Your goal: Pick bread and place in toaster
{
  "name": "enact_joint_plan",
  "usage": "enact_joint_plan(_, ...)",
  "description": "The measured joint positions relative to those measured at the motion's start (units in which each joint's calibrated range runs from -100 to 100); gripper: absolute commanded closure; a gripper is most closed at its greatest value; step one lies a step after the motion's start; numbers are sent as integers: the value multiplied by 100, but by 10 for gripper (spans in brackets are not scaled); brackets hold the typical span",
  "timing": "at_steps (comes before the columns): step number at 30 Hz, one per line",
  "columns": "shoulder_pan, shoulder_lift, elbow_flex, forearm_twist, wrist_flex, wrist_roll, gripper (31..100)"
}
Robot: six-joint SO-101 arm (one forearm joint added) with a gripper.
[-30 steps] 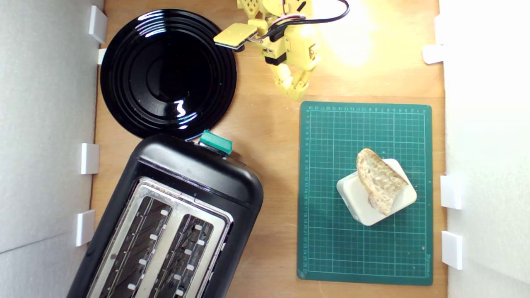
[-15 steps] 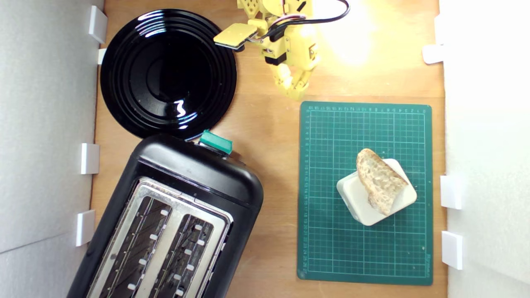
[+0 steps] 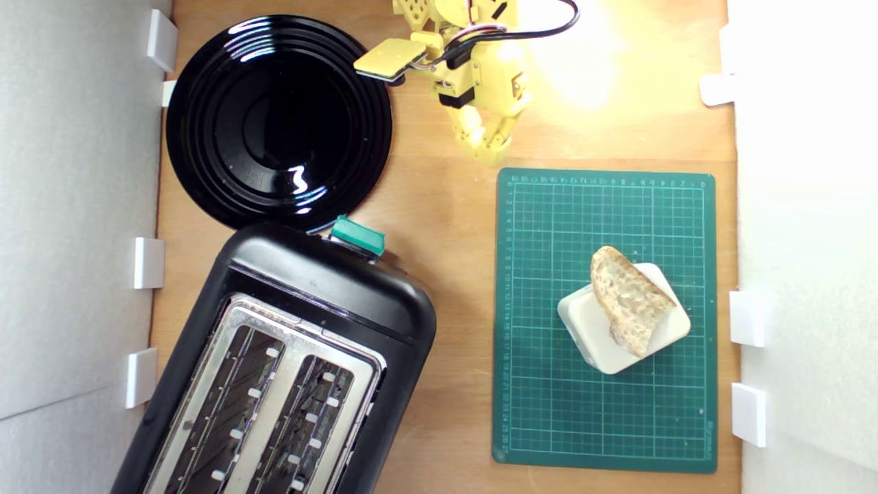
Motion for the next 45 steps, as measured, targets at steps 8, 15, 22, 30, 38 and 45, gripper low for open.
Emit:
enact_joint_plan(8, 0, 0, 0, 0, 0, -5, 892)
enact_joint_plan(15, 0, 0, 0, 0, 0, -5, 892)
enact_joint_plan(22, -37, 0, 0, 18, 0, -5, 892)
enact_joint_plan(30, -37, 235, -46, 18, 0, -5, 892)
enact_joint_plan(38, -37, 1319, -148, 18, -1169, -5, 892)
enact_joint_plan(45, -64, 2419, -675, -89, -2364, -264, 892)
